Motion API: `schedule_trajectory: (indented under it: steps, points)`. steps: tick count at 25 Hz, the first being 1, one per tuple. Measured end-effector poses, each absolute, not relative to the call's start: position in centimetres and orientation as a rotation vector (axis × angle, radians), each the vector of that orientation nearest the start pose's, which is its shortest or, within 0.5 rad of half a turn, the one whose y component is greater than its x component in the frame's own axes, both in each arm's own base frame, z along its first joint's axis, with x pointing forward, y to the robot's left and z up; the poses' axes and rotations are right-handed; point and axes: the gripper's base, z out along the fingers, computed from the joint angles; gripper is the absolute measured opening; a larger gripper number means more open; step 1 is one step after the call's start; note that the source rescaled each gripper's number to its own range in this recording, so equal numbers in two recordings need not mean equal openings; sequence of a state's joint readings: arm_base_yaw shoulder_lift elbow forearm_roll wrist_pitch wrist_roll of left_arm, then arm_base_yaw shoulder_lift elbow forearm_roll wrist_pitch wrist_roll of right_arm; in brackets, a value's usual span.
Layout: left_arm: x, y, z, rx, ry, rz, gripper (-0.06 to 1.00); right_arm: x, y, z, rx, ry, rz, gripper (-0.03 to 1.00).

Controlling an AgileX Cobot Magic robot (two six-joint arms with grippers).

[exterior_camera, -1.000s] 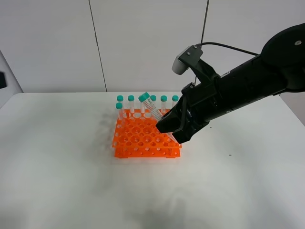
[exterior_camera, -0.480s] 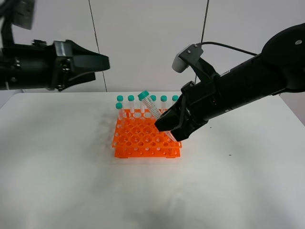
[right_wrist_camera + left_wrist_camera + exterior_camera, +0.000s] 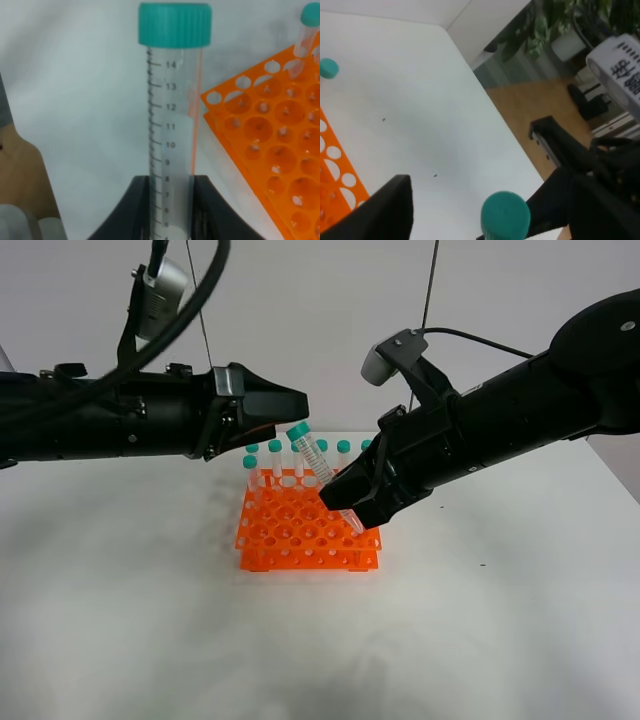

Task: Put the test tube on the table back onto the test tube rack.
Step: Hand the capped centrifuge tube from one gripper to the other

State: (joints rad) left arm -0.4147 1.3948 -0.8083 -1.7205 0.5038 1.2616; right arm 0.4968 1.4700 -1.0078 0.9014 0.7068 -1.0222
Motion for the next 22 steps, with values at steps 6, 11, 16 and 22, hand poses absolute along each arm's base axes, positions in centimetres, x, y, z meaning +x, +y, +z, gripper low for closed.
schedule_trajectory:
  steps: [6, 11, 16, 22]
  points:
    - [25.07, -16.21, 26.89, 0.285, 2.097, -1.061, 0.97, 24.19, 18.63, 27.8, -1.11, 2.135, 0.795, 0.03]
    - [24.99, -16.36, 26.86, 0.298, 2.096, -1.084, 0.97, 24.18, 18.72, 27.9, -1.092, 2.134, 0.815, 0.03]
    - [24.97, -16.37, 26.87, 0.3, 2.095, -1.086, 0.94, 24.18, 18.73, 27.91, -1.091, 2.134, 0.816, 0.03]
    - [24.91, -16.42, 26.91, 0.306, 2.093, -1.096, 0.71, 24.19, 18.73, 27.91, -1.086, 2.136, 0.818, 0.03]
